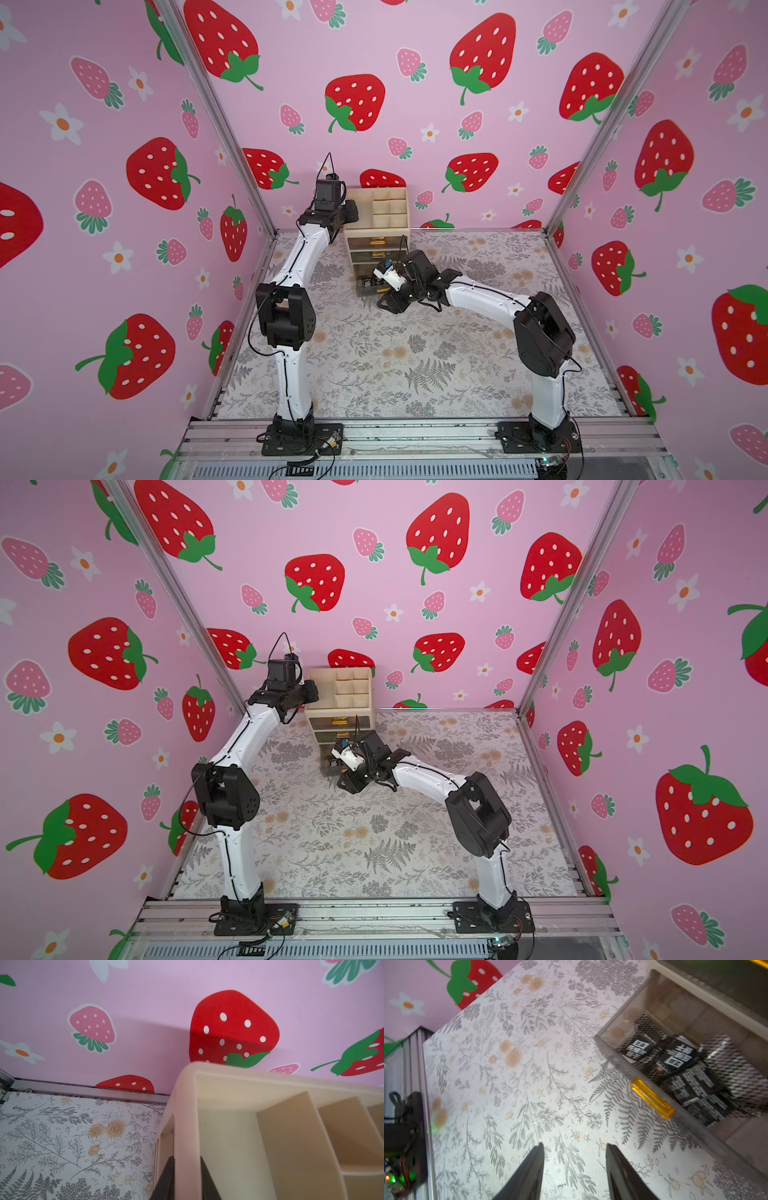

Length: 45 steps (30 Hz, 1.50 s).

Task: Place the cookies into the drawer by color
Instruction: Close the drawer in the storage box.

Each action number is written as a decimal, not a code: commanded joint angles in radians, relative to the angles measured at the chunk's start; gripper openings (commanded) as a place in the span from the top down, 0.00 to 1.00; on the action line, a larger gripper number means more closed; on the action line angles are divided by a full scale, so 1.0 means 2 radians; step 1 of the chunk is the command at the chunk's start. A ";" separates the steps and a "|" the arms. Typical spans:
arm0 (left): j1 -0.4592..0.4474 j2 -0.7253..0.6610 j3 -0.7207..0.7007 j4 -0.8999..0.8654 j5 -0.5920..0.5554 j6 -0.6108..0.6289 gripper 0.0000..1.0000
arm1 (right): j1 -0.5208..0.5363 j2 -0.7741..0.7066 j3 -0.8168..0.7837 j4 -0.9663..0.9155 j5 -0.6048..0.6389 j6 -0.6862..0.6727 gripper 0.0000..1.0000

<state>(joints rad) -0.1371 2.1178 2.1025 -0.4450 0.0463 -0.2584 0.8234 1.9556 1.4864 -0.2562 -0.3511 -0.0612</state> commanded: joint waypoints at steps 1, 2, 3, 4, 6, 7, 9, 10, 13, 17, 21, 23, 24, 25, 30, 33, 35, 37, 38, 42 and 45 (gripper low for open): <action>-0.010 0.004 -0.006 -0.047 0.024 -0.007 0.79 | 0.016 -0.012 -0.042 0.055 -0.010 -0.112 0.47; -0.010 0.003 -0.005 -0.045 0.021 -0.008 0.75 | 0.017 -0.007 -0.045 0.060 -0.004 -0.131 0.47; -0.010 0.003 -0.005 -0.044 0.017 -0.006 0.74 | 0.017 0.003 -0.038 0.056 0.005 -0.142 0.47; -0.010 0.003 -0.004 -0.044 0.016 -0.006 0.74 | 0.017 0.013 -0.027 0.046 0.011 -0.152 0.47; -0.010 0.003 -0.001 -0.044 0.015 -0.005 0.73 | 0.017 0.038 0.000 0.033 0.034 -0.167 0.47; -0.010 0.002 -0.001 -0.044 0.015 -0.004 0.73 | 0.017 0.050 0.013 0.028 0.044 -0.172 0.47; -0.012 0.001 -0.001 -0.045 0.015 -0.004 0.73 | 0.017 0.069 0.031 0.029 0.066 -0.181 0.50; -0.012 0.000 -0.002 -0.046 0.014 -0.003 0.73 | 0.017 0.079 0.042 0.030 0.075 -0.188 0.51; -0.016 -0.003 -0.004 -0.044 0.012 0.000 0.73 | 0.016 0.112 0.075 0.031 0.105 -0.213 0.52; -0.017 -0.003 -0.007 -0.045 0.012 0.003 0.73 | 0.009 0.151 0.124 0.017 0.129 -0.226 0.55; -0.017 0.000 -0.009 -0.043 0.013 0.003 0.73 | 0.004 0.176 0.156 0.017 0.147 -0.236 0.55; -0.018 0.000 -0.012 -0.041 0.017 0.002 0.73 | 0.002 0.186 0.172 0.014 0.160 -0.243 0.55; -0.018 0.000 -0.013 -0.041 0.018 0.002 0.73 | 0.001 0.191 0.180 0.013 0.164 -0.245 0.55; -0.018 0.000 -0.014 -0.040 0.018 0.002 0.73 | 0.000 0.195 0.186 0.012 0.164 -0.245 0.55; -0.019 0.003 -0.015 -0.040 0.020 0.004 0.74 | -0.004 0.208 0.218 -0.001 0.163 -0.247 0.55; -0.019 0.004 -0.013 -0.042 0.020 0.004 0.74 | -0.006 0.225 0.241 -0.004 0.167 -0.260 0.55; -0.019 0.003 -0.015 -0.043 0.025 0.003 0.74 | -0.008 0.243 0.266 -0.016 0.172 -0.268 0.55; -0.020 0.002 -0.016 -0.042 0.029 0.002 0.74 | -0.010 0.260 0.293 -0.025 0.179 -0.273 0.55; -0.021 0.003 -0.018 -0.042 0.030 0.003 0.74 | -0.010 0.269 0.307 -0.030 0.180 -0.274 0.55; -0.022 -0.003 -0.028 -0.038 0.031 0.002 0.75 | -0.010 0.293 0.353 -0.042 0.190 -0.279 0.55; -0.023 -0.005 -0.032 -0.036 0.032 0.003 0.74 | -0.010 0.301 0.364 -0.035 0.200 -0.294 0.55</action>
<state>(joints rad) -0.1528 2.1044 2.0773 -0.4446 0.0467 -0.2588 0.8082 2.5465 2.1715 -0.3153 0.0174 -0.6136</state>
